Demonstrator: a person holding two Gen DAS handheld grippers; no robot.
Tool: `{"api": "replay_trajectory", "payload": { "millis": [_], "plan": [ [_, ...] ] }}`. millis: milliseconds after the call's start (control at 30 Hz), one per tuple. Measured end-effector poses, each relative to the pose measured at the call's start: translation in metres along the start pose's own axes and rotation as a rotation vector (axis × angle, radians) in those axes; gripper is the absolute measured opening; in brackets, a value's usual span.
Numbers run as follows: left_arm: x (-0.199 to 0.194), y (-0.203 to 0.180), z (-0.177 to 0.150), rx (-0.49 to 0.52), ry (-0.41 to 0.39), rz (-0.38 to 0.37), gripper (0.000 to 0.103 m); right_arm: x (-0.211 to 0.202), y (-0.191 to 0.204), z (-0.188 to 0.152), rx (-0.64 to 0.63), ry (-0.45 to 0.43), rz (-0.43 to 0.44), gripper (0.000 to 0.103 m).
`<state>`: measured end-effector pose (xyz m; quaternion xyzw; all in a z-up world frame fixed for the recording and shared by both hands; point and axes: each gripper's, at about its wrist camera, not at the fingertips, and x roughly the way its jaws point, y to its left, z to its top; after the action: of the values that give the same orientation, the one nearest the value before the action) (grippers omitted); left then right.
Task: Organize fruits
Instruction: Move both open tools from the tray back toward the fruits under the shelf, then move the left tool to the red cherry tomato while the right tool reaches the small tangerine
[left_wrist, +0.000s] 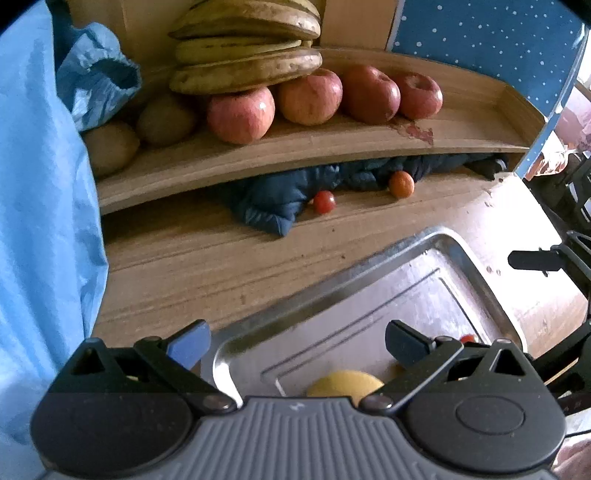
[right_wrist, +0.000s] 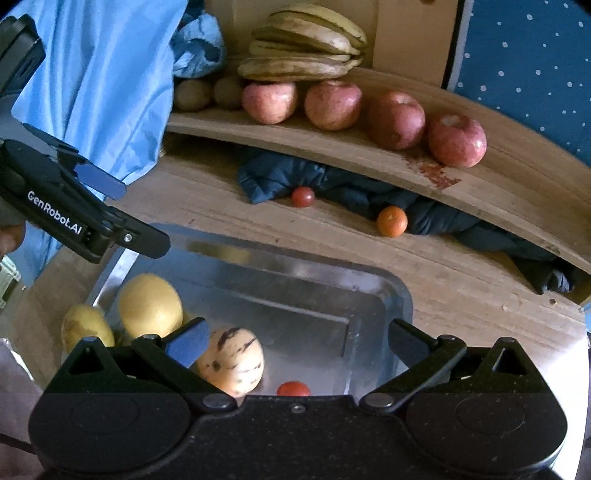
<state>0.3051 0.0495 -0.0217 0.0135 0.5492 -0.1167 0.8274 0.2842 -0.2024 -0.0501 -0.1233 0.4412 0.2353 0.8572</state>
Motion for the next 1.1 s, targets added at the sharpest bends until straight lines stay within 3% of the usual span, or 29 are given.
{"api": "replay_trajectory", "payload": {
  "millis": [633, 1100],
  "plan": [
    [0.046, -0.007, 0.051, -0.09, -0.012, -0.085, 0.103, 0.023, -0.022, 0.019, 0.083, 0.0, -0.093, 0.102],
    [0.084, -0.017, 0.08, -0.148, -0.011, -0.084, 0.103, 0.033, -0.048, 0.021, 0.129, -0.03, -0.217, 0.102]
  ]
}}
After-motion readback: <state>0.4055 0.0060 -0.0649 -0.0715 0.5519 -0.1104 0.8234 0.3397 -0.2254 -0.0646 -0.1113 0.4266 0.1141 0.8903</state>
